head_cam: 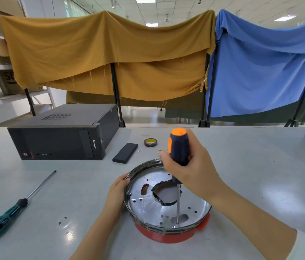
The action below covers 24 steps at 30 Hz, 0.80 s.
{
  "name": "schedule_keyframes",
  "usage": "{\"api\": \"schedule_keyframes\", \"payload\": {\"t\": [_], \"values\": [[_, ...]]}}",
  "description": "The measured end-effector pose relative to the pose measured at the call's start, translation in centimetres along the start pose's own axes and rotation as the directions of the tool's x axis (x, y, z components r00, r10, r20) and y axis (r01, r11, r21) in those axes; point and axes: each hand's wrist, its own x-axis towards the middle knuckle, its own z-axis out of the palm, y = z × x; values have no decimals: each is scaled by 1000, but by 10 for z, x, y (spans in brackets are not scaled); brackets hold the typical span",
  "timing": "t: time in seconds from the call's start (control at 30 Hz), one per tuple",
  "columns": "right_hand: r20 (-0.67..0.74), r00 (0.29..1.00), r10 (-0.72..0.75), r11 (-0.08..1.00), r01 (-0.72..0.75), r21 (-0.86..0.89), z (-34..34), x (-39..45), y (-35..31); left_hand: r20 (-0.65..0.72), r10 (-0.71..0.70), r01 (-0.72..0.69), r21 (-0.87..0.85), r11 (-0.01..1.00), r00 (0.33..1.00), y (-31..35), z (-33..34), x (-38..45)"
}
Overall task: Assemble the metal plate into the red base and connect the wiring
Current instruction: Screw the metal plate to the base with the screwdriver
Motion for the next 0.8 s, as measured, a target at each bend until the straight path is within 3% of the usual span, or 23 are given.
{"api": "schedule_keyframes", "payload": {"t": [0.23,0.4,0.8], "values": [[-96,995,-19,999,23,38,-14,15,1,35,24,-25,15,1000,999,-1,2,6],[-227,972,59,989,-25,148,-18,21,10,77,18,-12,-68,998,997,-2,10,15],[-245,968,45,988,-6,157,-14,22,17,218,-29,81,-233,969,975,-14,17,30]]}}
